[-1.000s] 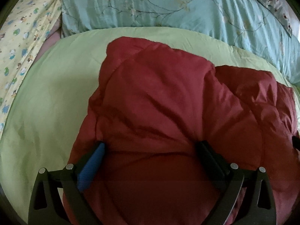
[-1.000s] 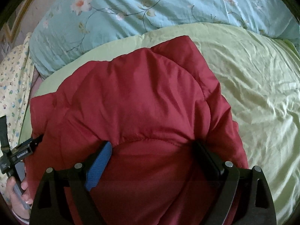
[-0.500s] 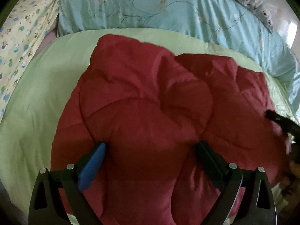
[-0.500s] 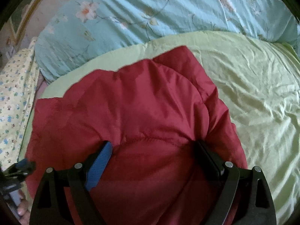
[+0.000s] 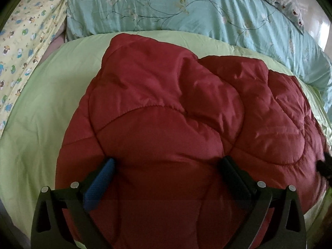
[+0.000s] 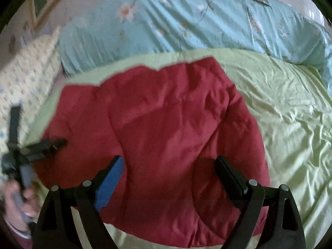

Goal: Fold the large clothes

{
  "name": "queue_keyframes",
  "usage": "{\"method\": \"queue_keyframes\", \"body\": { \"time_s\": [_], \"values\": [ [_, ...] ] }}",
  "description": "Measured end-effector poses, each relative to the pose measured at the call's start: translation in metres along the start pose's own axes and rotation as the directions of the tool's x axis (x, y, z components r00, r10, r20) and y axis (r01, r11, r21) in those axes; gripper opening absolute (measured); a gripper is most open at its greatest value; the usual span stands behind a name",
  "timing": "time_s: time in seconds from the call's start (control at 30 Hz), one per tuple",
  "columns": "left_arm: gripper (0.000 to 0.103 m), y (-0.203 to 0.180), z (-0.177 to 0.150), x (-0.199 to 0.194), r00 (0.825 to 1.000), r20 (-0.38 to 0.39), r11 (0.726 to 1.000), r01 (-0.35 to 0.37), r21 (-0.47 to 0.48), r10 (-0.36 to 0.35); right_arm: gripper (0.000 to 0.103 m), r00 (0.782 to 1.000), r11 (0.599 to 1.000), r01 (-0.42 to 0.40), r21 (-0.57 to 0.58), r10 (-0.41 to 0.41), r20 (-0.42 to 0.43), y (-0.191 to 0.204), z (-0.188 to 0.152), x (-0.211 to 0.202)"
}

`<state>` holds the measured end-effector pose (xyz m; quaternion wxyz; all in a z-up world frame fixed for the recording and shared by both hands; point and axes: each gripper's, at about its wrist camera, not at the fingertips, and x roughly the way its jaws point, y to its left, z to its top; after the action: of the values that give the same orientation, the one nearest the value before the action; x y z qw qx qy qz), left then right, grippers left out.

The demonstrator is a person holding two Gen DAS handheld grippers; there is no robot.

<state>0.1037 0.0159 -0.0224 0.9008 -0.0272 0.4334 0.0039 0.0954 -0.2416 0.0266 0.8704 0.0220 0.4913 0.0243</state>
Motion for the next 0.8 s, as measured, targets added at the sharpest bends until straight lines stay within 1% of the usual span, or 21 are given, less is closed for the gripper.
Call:
{"method": "queue_keyframes", "body": {
  "time_s": [0.13,0.23,0.37,0.4,0.5,0.6,0.8],
  "values": [
    [0.102,0.005,-0.001,-0.013,1.0,0.004,1.0,0.024,0.0,-0.024,0.095,0.999,1.0,0.015,0.023,-0.014,-0.034,-0.005,-0.003,0.017],
    [0.099,0.01,-0.004,-0.027,0.999,0.014,0.999,0.044,0.0,-0.044,0.096,0.999,0.999,0.032,0.017,-0.032,-0.039,-0.002,-0.004,0.02],
    [0.099,0.01,-0.01,-0.042,0.999,0.025,0.999,0.029,0.016,-0.029,0.096,0.999,0.999,0.028,0.024,-0.027,-0.037,-0.002,-0.005,0.019],
    [0.099,0.008,-0.012,-0.04,1.0,0.014,1.0,0.009,0.027,-0.01,0.096,0.999,0.999,0.027,0.025,-0.026,-0.037,-0.003,-0.005,0.019],
    [0.102,0.005,-0.016,-0.032,1.0,0.0,0.999,-0.016,0.035,0.016,0.096,0.999,0.999,0.03,0.024,-0.03,-0.036,-0.002,-0.005,0.019],
    [0.102,0.002,-0.017,-0.029,0.999,0.004,0.998,-0.034,0.05,0.034,0.096,0.999,0.999,0.028,0.024,-0.028,-0.035,-0.001,-0.005,0.019],
    [0.103,0.003,-0.018,-0.023,0.999,0.004,0.997,-0.033,0.065,0.032,0.097,0.999,0.999,0.034,0.027,-0.033,-0.035,0.001,-0.005,0.019]
  ]
}}
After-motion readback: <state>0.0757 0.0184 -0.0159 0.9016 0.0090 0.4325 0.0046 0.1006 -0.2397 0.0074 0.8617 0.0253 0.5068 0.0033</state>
